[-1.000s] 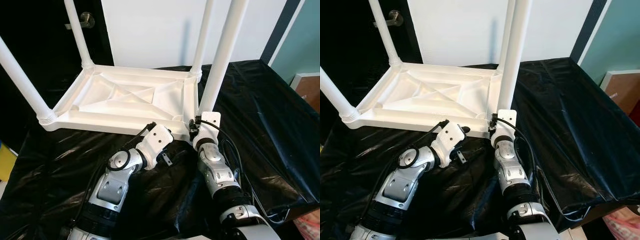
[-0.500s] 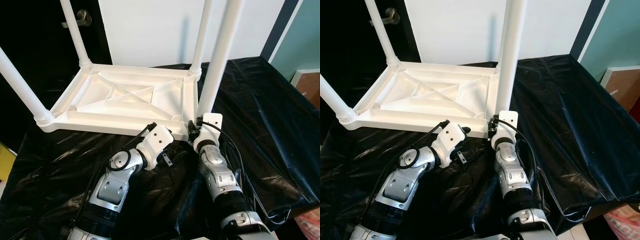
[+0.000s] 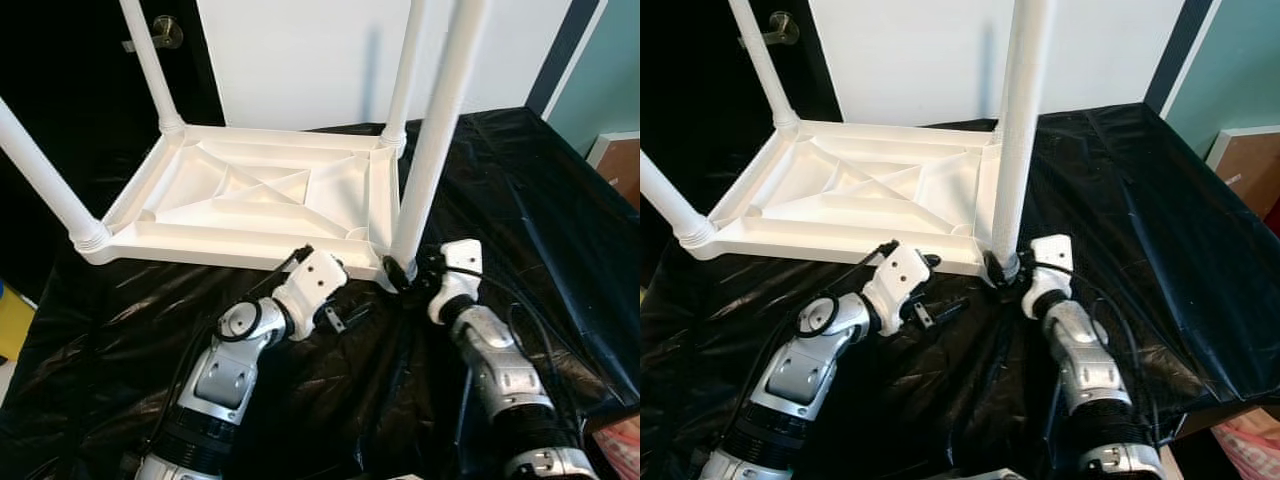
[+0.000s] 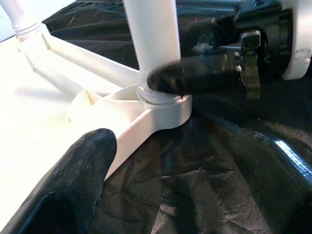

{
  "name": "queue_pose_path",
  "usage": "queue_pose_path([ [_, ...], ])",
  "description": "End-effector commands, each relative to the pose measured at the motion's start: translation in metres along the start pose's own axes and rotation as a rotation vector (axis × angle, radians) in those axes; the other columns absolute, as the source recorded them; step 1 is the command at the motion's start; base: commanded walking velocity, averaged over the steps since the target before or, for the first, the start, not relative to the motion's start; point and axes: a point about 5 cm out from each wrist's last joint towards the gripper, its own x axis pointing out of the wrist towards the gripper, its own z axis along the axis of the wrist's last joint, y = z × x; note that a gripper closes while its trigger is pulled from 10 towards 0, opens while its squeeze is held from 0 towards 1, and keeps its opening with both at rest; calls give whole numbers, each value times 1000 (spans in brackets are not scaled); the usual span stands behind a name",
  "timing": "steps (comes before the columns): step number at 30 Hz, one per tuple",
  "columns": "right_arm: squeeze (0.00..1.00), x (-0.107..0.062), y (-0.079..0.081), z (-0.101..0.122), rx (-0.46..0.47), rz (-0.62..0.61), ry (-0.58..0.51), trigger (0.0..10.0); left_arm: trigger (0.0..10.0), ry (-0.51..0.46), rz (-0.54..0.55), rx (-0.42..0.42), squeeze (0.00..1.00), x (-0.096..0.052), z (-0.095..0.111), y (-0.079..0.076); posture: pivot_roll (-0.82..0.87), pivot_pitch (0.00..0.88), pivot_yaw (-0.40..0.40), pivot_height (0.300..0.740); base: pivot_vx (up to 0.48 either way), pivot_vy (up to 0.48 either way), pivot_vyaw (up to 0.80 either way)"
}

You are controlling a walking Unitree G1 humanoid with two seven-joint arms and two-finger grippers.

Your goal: Building children table

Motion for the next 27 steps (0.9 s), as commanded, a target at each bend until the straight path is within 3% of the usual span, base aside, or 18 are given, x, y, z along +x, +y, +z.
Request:
queue_pose_path([
  [1,1000,1,-7,2,-9,59,12,10000,10000,14,47,-6,0,1,-3,2,-31,30,9,740,0,0,0],
  [2,1000,1,-7,2,-9,59,12,10000,10000,14,47,-6,0,1,-3,2,-31,30,9,740,0,0,0],
  [3,0,4,-10,4,-27,101,20,10000,10000,13,47,-4,0,1,-2,3,-31,28,9,740,0,0,0],
  [6,0,14,-8,9,-58,167,33,10000,10000,11,47,1,0,2,-1,4,-19,12,5,740,0,0,0],
  [8,0,32,-2,15,-99,264,53,10000,10000,6,50,8,0,3,1,6,-9,4,1,740,0,0,0],
  [11,0,45,7,17,-117,311,73,10000,10000,3,58,13,0,2,3,7,11,0,-5,740,0,0,0],
  [20,0,51,14,15,-124,365,95,10000,10000,3,68,16,0,2,3,7,21,0,-10,740,0,0,0],
  [21,0,52,14,12,-125,375,111,0,10000,4,73,16,0,2,3,8,35,0,-18,740,0,0,0],
  [27,0,50,10,6,-126,386,150,0,10000,6,83,14,0,-1,2,8,37,0,-19,740,0,0,0],
])
